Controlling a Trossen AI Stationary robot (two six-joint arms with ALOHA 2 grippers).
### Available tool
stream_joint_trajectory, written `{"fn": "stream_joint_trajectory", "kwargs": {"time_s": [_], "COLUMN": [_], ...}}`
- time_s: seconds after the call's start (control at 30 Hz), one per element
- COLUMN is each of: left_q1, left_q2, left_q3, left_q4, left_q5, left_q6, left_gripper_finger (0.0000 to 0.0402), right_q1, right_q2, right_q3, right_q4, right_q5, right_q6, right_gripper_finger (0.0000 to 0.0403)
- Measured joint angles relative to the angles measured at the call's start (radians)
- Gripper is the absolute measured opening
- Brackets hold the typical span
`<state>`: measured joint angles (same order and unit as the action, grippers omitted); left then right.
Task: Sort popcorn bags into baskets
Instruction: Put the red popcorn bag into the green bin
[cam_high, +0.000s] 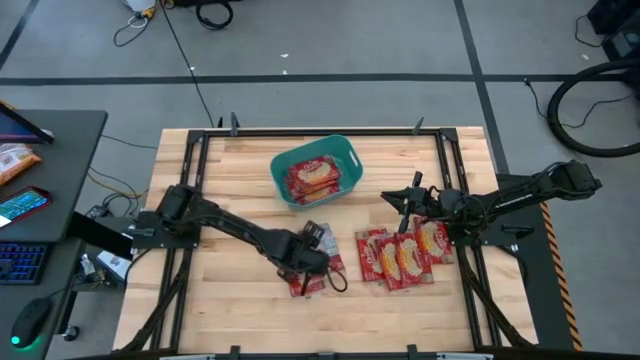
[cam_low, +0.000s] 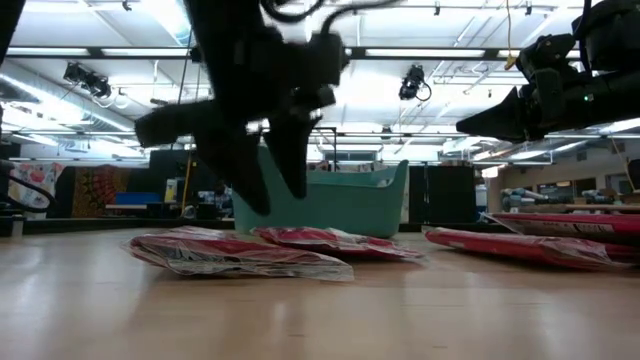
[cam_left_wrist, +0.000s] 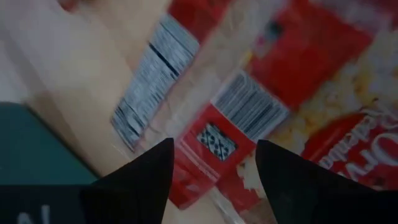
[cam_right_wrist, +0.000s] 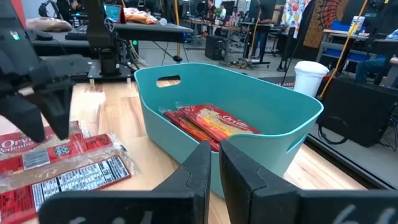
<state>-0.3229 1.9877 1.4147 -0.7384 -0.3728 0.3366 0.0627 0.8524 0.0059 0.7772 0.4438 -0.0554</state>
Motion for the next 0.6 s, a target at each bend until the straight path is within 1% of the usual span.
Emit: {"fn": "stream_joint_trajectory", "kwargs": {"time_s": [0.17, 0.37, 0.47, 0.6], "left_q1": [0.000, -0.019, -0.018, -0.017], "left_q2": [0.042, 0.079, 0.085, 0.087], "left_q3": [-0.001, 0.001, 0.003, 0.002], "left_q4": [-0.015, -0.006, -0.006, -0.004], "left_q5": [-0.008, -0.079, -0.076, -0.071], "left_q6": [0.019, 0.073, 0.068, 0.029], "left_gripper_finger": [0.0231, 0.0228, 0.0208, 0.0155], "right_q1": [0.000, 0.000, 0.000, 0.000], "right_q2": [0.001, 0.000, 0.000, 0.000], "right_q3": [0.000, 0.000, 0.000, 0.000], "right_q4": [0.015, 0.014, 0.014, 0.014], "right_q5": [0.000, 0.000, 0.000, 0.000], "right_q6": [0.000, 0.000, 0.000, 0.000], "right_gripper_finger": [0.0039, 0.0039, 0.0039, 0.0039]}}
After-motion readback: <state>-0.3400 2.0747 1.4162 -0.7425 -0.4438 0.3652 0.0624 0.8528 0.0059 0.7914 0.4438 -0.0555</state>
